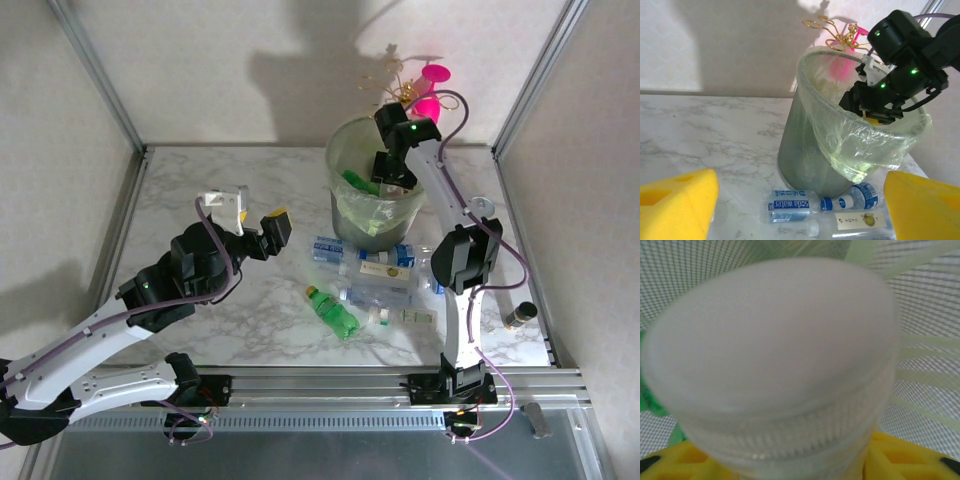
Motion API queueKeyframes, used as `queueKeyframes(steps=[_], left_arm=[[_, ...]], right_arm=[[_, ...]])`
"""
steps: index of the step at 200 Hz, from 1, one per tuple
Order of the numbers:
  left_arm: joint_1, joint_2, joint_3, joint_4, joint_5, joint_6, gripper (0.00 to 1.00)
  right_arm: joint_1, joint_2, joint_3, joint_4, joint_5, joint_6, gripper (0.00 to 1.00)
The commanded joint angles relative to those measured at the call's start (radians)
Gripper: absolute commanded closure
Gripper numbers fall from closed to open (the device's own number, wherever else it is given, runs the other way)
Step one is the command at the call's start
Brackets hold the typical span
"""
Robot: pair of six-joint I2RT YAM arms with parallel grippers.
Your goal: Put the plastic bottles in the bin
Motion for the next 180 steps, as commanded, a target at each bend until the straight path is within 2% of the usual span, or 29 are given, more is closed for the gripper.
queueKeyframes(steps=[1, 46, 87, 122, 148, 180], left_arm=[[0.011, -0.024, -0.010, -0.020, -0.037, -0.013, 0.14], [0.023, -0.025, -0.009, -0.031, -0.047, -0.006, 0.14], [0.030, -0.008, 0.009, -0.026, -0.045, 0.002, 0.13], [0.033, 0.023, 0.035, -0.013, -0.033, 0.007, 0.13], [0.034, 0.055, 0.049, 0.001, -0.016, 0.002, 0.13], [0.034, 0.094, 0.055, 0.029, 0.009, -0.020, 0.13]], right_arm=[[0.010, 0.013, 0.020, 0.000, 0.039, 0.014, 0.45], [0.010, 0.016, 0.026, 0.006, 0.065, 0.018, 0.29], [0.010, -0.065, 0.049, 0.040, 0.070, 0.017, 0.14], [0.012, -0.161, 0.039, 0.053, 0.095, 0.003, 0.09], [0.012, -0.282, -0.019, 0.105, 0.066, -0.013, 0.01], [-0.014, -0.561, -0.291, 0.345, -0.045, 0.019, 0.01]])
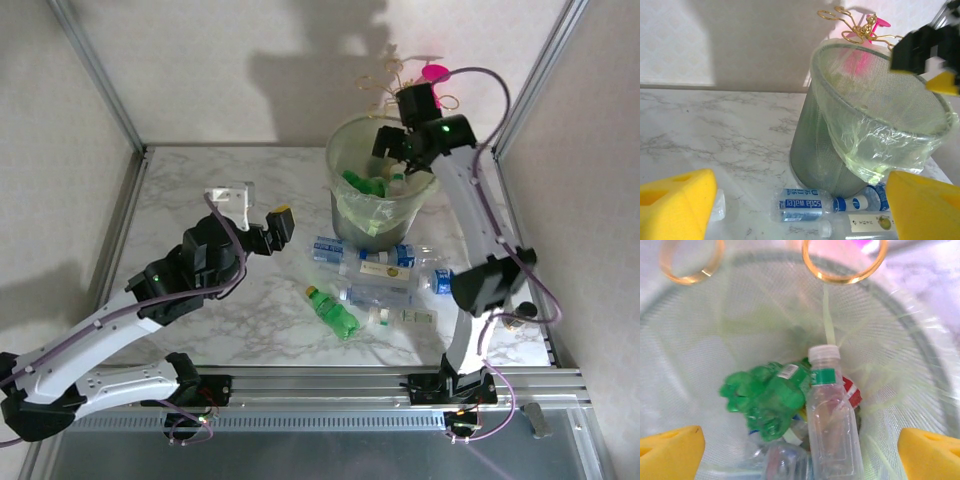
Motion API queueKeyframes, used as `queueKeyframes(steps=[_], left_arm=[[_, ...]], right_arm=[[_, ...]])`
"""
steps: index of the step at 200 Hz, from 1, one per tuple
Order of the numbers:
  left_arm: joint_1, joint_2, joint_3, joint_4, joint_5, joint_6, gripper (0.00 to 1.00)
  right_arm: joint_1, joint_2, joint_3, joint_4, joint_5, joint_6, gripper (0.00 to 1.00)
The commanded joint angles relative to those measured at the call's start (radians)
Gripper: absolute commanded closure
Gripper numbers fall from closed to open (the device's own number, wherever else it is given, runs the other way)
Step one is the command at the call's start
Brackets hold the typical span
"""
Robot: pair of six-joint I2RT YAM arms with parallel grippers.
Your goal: Put the plastic bottles in the bin
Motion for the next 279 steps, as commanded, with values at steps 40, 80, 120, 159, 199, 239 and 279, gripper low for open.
queueKeyframes(steps=[40, 80, 120, 159, 199, 239, 279], left_arm=[[0.015, 0.066, 0.025, 0.074, 0.028, -0.078, 0.13], [0.024, 0.114, 0.016, 0.097, 0.043, -0.125, 0.13], [0.046, 0.147, 0.000, 0.075, 0.043, -0.171, 0.13], [0.082, 0.145, -0.032, 0.053, 0.070, -0.208, 0.13], [0.110, 0.139, -0.041, 0.013, 0.102, -0.216, 0.13], [0.127, 0.109, -0.044, -0.010, 0.114, -0.218, 0.13], [0.144, 0.109, -0.012, -0.030, 0.139, -0.185, 0.13]], right_arm=[[-0.041, -0.437, -0.312, 0.207, 0.002, 0.107, 0.03], [-0.055, -0.656, -0.496, 0.043, 0.195, 0.327, 0.03], [-0.074, -0.769, -0.704, -0.072, 0.098, 0.485, 0.06], [-0.078, -0.808, -0.863, -0.096, 0.020, 0.609, 0.10], [-0.213, -0.860, -1.080, 0.006, -0.153, 0.796, 0.18], [-0.390, -0.724, -1.157, 0.105, -0.226, 0.811, 0.17], [-0.496, -0.632, -1.216, 0.236, -0.215, 0.835, 0.12]])
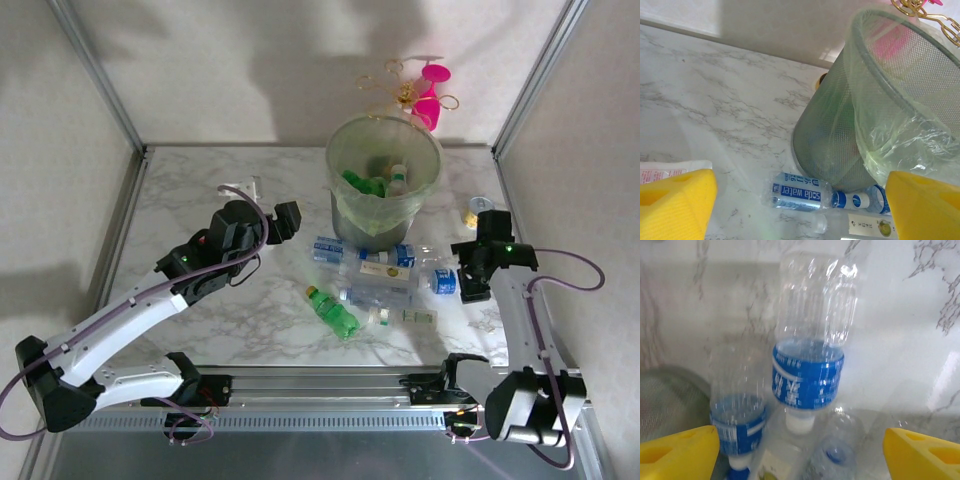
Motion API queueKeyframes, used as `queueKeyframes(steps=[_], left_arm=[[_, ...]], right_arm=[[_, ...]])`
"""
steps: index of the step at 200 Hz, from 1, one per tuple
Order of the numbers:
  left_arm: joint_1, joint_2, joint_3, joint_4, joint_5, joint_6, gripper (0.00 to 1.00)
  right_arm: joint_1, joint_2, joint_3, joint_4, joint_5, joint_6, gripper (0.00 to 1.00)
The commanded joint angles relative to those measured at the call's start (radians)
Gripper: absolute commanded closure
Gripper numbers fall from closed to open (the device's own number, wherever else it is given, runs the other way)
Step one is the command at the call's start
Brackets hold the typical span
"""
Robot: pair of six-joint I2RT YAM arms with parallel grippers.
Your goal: Put the plastic bottles in the bin
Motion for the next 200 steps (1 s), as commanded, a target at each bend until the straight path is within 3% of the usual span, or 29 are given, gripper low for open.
queueKeyframes(steps=[1, 32, 86, 185, 200], left_arm=[[0.013, -0.013, 0.020, -0.038, 0.024, 0.020, 0.13], [0.034, -0.026, 0.033, -0.051, 0.024, 0.044, 0.13], [0.046, -0.047, 0.035, -0.049, 0.038, 0.070, 0.13], [0.061, -0.063, 0.026, -0.046, 0.021, 0.077, 0.13], [0.062, -0.061, 0.021, -0.044, 0.021, 0.076, 0.13]], right_arm=[[-0.034, 0.042, -0.023, 0.096, -0.005, 0.030, 0.12], [-0.084, 0.112, -0.064, 0.157, 0.015, 0.005, 0.06], [-0.136, 0.238, -0.145, 0.307, -0.042, -0.051, 0.07], [-0.137, 0.316, -0.166, 0.351, -0.011, -0.108, 0.25], [-0.136, 0.312, -0.164, 0.341, 0.010, -0.114, 0.31]])
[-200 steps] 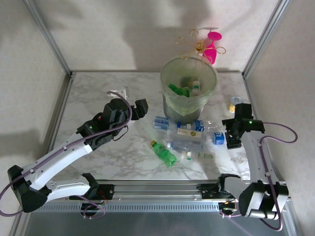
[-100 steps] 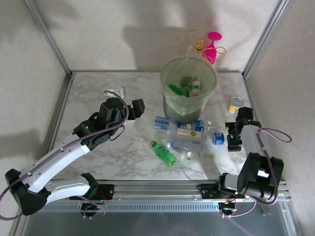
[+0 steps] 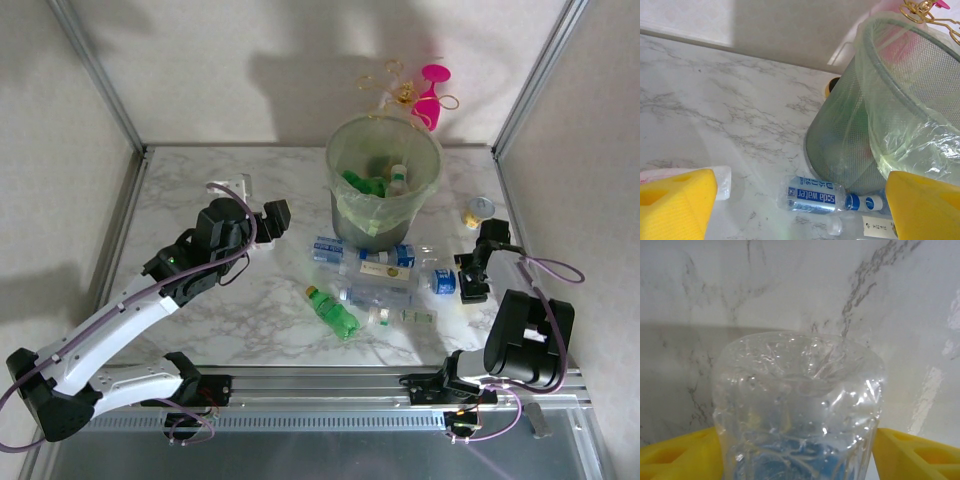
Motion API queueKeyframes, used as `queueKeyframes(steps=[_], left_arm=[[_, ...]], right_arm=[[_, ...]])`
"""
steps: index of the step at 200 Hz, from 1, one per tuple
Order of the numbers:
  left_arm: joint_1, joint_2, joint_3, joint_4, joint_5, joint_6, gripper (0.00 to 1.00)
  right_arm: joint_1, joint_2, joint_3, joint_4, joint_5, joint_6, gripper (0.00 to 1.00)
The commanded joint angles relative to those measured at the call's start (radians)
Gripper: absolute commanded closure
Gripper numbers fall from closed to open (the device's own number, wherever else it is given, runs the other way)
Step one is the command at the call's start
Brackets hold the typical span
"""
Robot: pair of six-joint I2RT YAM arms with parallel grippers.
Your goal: Put the plastic bottles in the bin
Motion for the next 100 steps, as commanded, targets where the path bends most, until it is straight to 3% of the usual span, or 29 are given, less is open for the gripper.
queueKeyframes(steps=[1, 54, 100], left_arm=[[0.010, -0.015, 0.020, -0.008, -0.003, 0.016, 0.13], [0.011, 0.000, 0.033, -0.001, 0.003, 0.020, 0.13], [0.012, 0.009, 0.065, -0.011, 0.001, 0.036, 0.13]], right_arm=[[-0.005, 0.007, -0.008, -0.013, 0.040, -0.024, 0.32], [-0.004, -0.020, 0.006, -0.051, 0.089, -0.033, 0.49], [-0.004, -0.150, 0.168, -0.207, 0.149, -0.013, 0.50]])
